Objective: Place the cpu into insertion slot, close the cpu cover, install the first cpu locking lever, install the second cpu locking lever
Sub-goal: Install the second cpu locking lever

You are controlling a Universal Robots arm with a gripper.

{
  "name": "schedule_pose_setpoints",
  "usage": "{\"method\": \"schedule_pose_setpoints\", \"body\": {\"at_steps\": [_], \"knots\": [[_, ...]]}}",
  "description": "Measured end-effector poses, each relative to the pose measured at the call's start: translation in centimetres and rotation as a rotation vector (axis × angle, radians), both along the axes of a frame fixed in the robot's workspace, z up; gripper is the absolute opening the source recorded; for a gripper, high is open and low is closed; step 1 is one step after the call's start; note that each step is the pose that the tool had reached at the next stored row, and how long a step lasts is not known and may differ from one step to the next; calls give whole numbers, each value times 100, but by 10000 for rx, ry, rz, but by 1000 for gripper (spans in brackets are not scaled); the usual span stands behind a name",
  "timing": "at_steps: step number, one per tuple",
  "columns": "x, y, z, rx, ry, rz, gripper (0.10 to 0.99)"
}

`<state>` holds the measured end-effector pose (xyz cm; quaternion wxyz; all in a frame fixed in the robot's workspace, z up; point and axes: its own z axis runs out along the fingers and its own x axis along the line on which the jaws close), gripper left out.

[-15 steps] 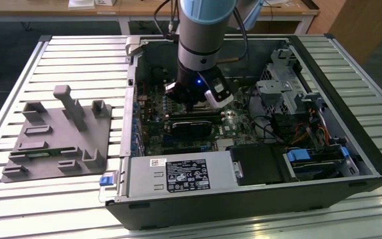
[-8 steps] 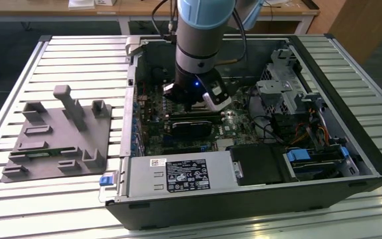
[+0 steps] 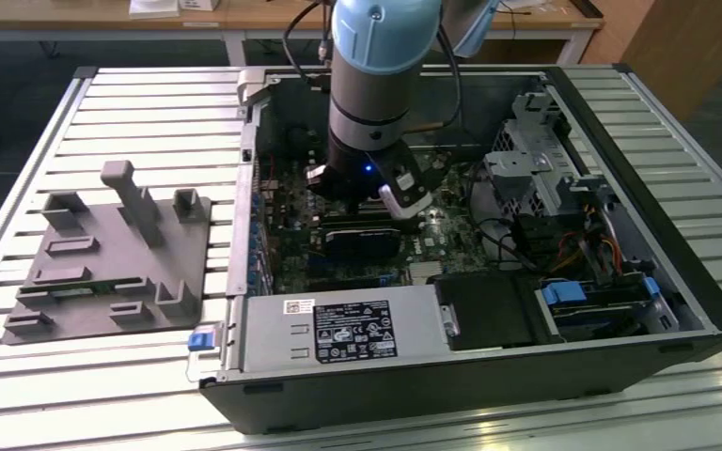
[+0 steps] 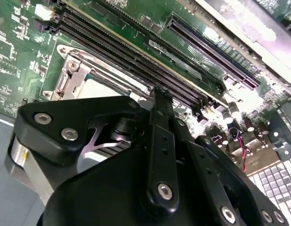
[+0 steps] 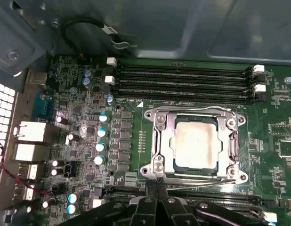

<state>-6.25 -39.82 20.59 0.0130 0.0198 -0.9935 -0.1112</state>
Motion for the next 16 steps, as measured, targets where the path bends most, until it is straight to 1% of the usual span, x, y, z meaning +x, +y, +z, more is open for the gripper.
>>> {"method": "schedule_pose_setpoints", "body": {"at_steps": [1,3,5,7,9,12,16], "knots": [[0,-2,-5,25,2,0,114],[-6,-18,-6,170,0,2,114],[-11,-49,-7,272,0,0,114],[-15,-77,-7,315,-1,0,114],[-18,-89,-12,339,0,-1,114],[-18,-90,-43,382,0,0,114],[-21,-90,-82,525,0,-1,114]]}}
